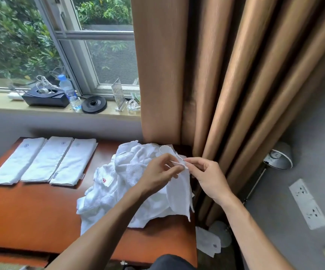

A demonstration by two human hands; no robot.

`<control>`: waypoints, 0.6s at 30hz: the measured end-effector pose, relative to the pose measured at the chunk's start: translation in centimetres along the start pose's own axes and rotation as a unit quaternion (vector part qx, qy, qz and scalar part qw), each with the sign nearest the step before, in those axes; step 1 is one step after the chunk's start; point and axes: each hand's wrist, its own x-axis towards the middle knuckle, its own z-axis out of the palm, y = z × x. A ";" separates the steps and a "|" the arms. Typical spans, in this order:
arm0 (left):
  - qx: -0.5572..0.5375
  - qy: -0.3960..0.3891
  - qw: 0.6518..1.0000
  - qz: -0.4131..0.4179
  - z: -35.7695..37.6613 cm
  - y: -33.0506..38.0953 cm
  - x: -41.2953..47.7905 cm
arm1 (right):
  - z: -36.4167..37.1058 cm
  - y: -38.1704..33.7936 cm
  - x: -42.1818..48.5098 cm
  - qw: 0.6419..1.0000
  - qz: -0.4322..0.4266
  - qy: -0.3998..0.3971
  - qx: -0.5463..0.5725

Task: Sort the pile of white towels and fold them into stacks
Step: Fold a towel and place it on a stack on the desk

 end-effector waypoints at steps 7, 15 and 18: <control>0.026 0.023 0.999 0.013 -0.4 -0.6 1.2 | 1.0 0.0 0.6 1.000 0.013 -0.013 0.016; 0.087 0.026 0.996 0.017 -0.3 -1.0 1.5 | 0.3 0.4 0.5 0.999 0.016 -0.030 -0.025; 0.096 0.031 0.995 0.022 -0.1 -0.9 1.5 | -0.2 0.5 0.4 0.998 0.014 -0.055 -0.022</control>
